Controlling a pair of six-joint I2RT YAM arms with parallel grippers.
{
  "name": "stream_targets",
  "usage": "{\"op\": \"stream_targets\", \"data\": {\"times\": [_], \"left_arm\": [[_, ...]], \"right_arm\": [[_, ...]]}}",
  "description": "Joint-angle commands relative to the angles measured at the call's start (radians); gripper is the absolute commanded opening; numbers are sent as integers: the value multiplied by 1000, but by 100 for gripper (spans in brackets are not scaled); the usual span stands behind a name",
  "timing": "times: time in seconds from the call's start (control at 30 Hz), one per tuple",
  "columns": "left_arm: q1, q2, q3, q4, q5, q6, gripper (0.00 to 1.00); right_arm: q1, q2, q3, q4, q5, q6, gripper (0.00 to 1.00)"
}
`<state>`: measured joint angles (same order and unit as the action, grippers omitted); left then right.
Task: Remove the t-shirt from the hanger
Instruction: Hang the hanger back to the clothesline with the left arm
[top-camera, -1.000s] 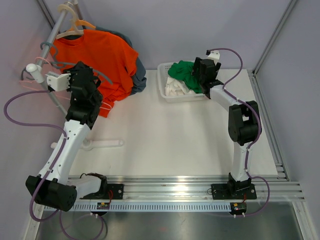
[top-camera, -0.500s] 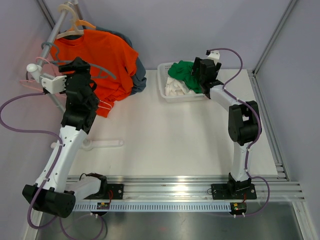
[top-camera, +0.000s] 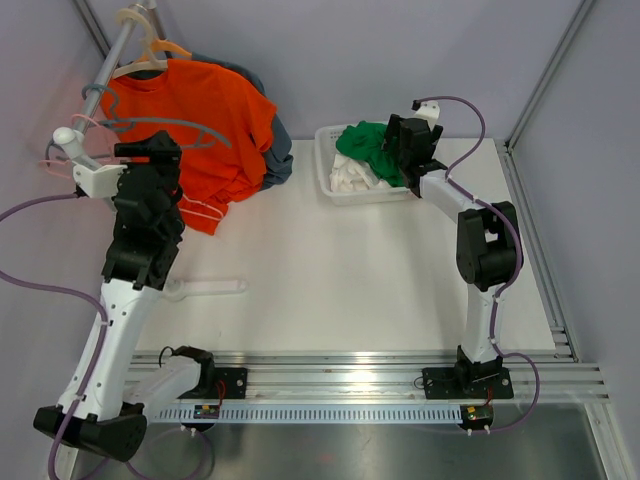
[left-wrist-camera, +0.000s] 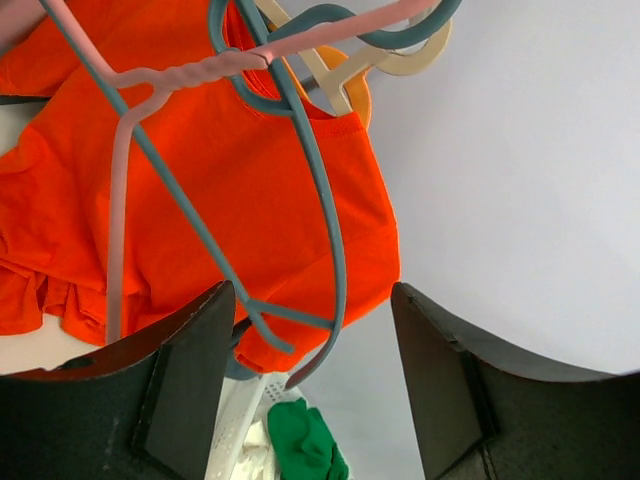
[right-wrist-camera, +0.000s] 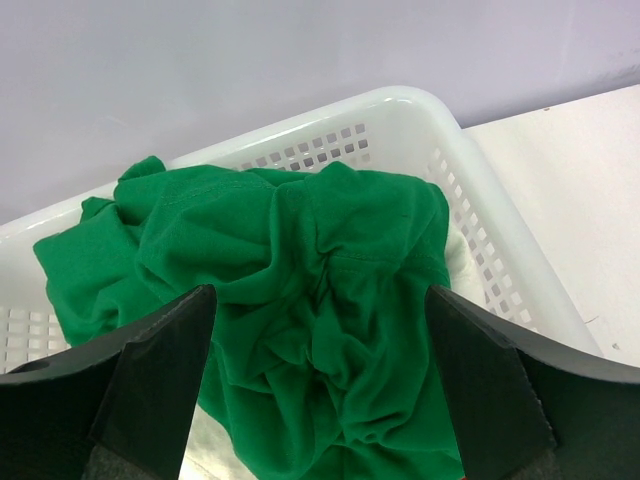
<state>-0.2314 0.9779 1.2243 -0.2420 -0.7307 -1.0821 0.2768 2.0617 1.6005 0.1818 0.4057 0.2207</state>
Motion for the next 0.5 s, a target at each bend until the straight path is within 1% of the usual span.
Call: {"op": "stream_targets", "data": {"times": [0.0, 0.1, 0.27, 0.3, 0.4, 0.47], "left_arm": [[-6, -59, 49, -54, 88, -6, 66], [-13, -93, 55, -83, 126, 5, 68], [-17, -120, 80, -115, 258, 47, 68], [-17, -120, 83, -100, 314, 79, 68], [-17, -87, 101, -63, 402, 129, 68], [-19, -36, 129, -22, 442, 174, 68]], "right_arm": [[9, -9, 52, 24, 1, 6, 93], [10, -5, 56, 21, -7, 11, 93], [9, -14, 50, 27, -13, 17, 93], [10, -15, 46, 30, -15, 19, 93], [9, -20, 39, 39, -22, 23, 93], [9, -21, 39, 42, -30, 31, 93]]}}
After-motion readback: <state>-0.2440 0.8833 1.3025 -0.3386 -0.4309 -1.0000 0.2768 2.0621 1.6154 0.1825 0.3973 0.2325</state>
